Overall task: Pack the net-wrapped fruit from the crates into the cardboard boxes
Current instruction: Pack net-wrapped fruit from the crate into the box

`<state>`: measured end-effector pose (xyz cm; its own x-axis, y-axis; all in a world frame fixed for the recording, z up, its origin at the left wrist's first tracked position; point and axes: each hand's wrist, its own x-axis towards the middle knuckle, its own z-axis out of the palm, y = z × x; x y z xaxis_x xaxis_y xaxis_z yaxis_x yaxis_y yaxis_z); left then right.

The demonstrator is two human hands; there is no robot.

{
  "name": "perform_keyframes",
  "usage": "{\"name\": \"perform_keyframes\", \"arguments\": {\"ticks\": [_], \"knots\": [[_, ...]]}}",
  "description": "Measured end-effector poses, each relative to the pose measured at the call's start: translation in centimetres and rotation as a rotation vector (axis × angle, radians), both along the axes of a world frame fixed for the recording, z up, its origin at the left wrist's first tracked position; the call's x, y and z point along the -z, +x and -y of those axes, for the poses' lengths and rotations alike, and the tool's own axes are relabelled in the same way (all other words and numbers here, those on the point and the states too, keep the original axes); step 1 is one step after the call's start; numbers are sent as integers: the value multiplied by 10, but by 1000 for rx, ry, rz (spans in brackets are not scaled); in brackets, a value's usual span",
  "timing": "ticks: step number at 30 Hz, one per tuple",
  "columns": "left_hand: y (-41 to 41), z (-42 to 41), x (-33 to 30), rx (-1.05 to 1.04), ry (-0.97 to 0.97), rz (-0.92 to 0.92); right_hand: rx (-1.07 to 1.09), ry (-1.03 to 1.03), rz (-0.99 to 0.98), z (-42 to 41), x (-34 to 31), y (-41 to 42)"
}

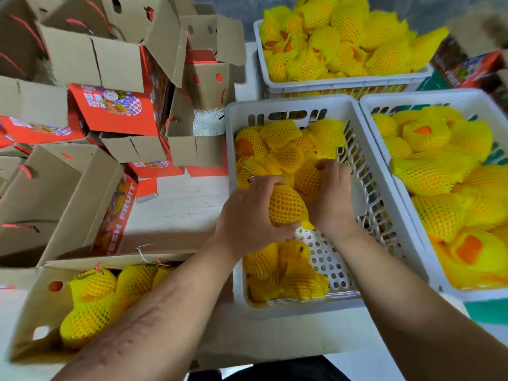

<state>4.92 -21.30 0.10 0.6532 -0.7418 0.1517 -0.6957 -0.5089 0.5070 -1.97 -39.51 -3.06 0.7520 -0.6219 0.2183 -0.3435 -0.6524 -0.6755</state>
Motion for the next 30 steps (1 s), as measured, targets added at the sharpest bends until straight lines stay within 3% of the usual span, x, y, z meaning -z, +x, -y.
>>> {"name": "perform_keyframes", "arguments": {"ticks": [4, 6, 8, 13, 17, 20, 24, 27, 30], "knots": [[-28, -52, -23, -16, -567, -555, 77, 120, 165, -41, -41, -14], [-42, -103, -30, -48, -715, -625, 46, 107, 258, -87, -53, -17], [-46, -165, -36, -136, -738, -622, -5, 130, 286, -146, -62, -17], [-29, -315, -37, -339, -623, -609, -295, 14, 113, -280, -60, -15], [-7, -380, -27, -300, -400, -536, -291, 155, 85, -354, -43, -10], [11, -391, -14, -152, -123, -435, -215, 256, 88, -379, -30, -12], [27, -380, 9, 110, 347, -40, -60, 323, 34, -386, -16, -27], [35, -377, 20, 143, 456, 114, -30, 325, -22, -386, -14, -36], [39, -372, 14, 90, 490, 116, -64, 346, -57, -386, -22, -35]]}}
